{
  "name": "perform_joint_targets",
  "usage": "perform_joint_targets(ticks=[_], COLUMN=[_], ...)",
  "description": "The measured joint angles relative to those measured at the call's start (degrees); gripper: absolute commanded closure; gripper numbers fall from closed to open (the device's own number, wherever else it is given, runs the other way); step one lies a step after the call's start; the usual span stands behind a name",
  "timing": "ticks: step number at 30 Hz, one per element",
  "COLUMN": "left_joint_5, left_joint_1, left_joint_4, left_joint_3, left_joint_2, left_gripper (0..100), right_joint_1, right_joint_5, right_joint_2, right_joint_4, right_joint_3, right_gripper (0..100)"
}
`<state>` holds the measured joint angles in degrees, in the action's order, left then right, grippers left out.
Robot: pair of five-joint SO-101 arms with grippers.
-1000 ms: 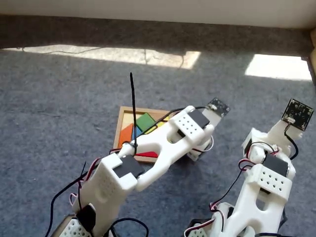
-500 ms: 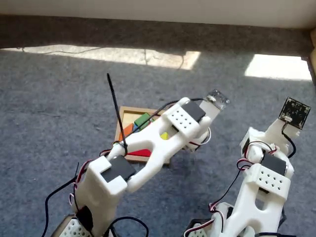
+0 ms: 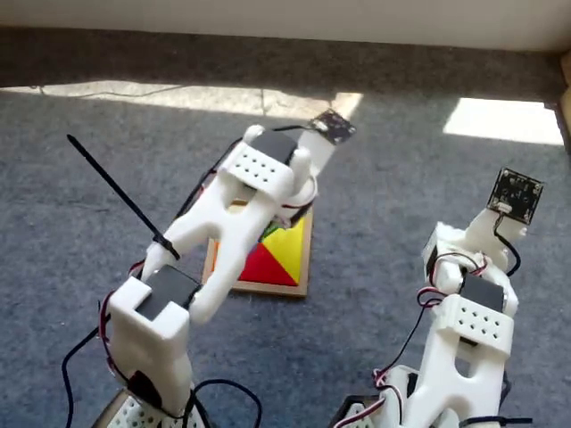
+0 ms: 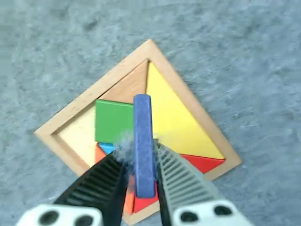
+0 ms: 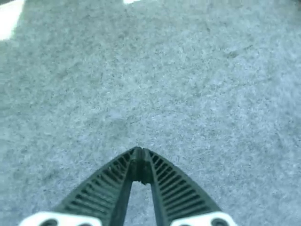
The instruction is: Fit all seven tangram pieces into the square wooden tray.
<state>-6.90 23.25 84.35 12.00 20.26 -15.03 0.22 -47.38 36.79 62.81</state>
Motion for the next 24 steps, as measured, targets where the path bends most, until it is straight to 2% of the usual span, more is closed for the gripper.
perform_joint_targets(ticks=[6,14,20,24], left_joint_5=[-4.92,-7.21,-7.21,-7.21], left_joint_1=[-5.63,-6.77,-6.77,-6.77], left_joint_4=[-0.53,-5.01,-5.19,-5.19], left_joint_3=[-1.76,-6.77,-7.3,-7.47], left_joint_2=[0.0,0.0,0.0,0.0], left_gripper=[100,99,87,84], right_joint_1=[2.81,3.6,3.6,3.6], right_joint_5=[0.0,0.0,0.0,0.0], right_joint_2=[0.0,0.0,0.0,0.0], right_joint_4=[-0.26,-0.26,-0.26,-0.26], right_joint_3=[0.09,0.09,0.09,0.09], right_gripper=[99.1,99.1,99.1,99.1])
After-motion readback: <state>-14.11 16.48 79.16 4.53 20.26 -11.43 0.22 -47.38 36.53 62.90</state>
